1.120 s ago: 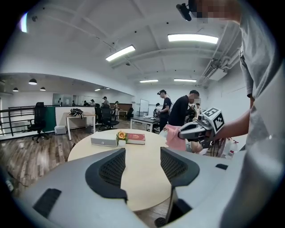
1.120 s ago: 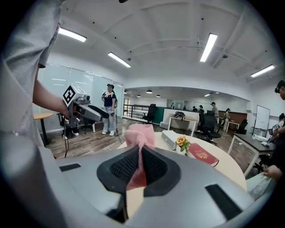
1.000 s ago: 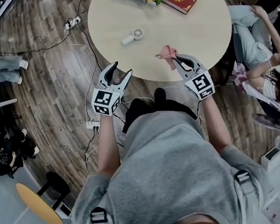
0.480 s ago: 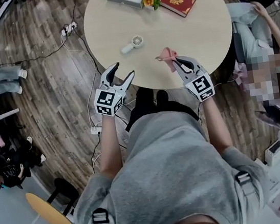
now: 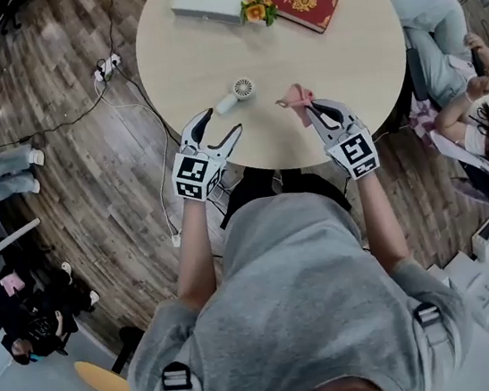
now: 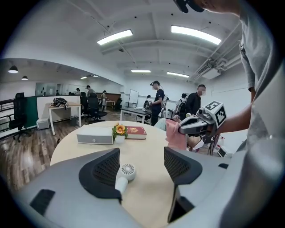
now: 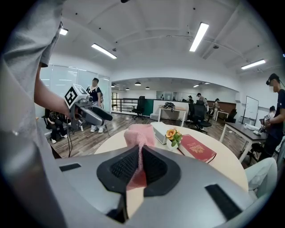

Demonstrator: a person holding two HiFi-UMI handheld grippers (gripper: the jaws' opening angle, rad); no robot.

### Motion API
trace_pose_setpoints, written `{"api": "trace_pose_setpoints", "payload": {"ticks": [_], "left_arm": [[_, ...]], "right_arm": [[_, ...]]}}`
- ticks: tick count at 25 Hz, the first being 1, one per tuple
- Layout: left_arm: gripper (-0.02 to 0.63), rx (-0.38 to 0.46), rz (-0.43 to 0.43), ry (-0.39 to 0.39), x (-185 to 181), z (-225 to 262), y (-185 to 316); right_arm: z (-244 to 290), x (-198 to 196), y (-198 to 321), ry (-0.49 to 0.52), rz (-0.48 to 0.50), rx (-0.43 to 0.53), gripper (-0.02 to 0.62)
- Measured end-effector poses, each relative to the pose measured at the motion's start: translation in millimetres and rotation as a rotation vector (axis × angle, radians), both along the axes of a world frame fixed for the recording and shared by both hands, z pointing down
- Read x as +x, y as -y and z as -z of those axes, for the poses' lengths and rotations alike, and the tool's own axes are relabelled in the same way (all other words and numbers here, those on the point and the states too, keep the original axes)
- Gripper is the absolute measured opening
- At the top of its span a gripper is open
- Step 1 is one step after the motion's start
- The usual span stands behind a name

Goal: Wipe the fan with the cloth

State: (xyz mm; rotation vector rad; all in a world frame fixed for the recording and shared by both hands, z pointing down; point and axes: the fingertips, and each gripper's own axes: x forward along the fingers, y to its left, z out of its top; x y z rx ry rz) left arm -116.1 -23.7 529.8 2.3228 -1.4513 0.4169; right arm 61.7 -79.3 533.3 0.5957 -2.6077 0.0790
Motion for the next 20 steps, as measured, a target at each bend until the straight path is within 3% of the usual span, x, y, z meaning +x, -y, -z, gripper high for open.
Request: {"api": "trace_pose_setpoints", "payload": {"ticks": [11, 20], "left_arm": [[0.334, -0.078, -0.154, -0.017, -8.2, -50.0, 51.8], [0.348, -0.137, -0.197, 0.007, -2.0, -84.6, 75.5]], "right_arm": [[-26.0, -11.1, 26.4, -0.042, -0.139, -0.019, 0.028], [-46.1, -12.4, 32.7, -0.038, -0.150, -0.080, 0.026]]}}
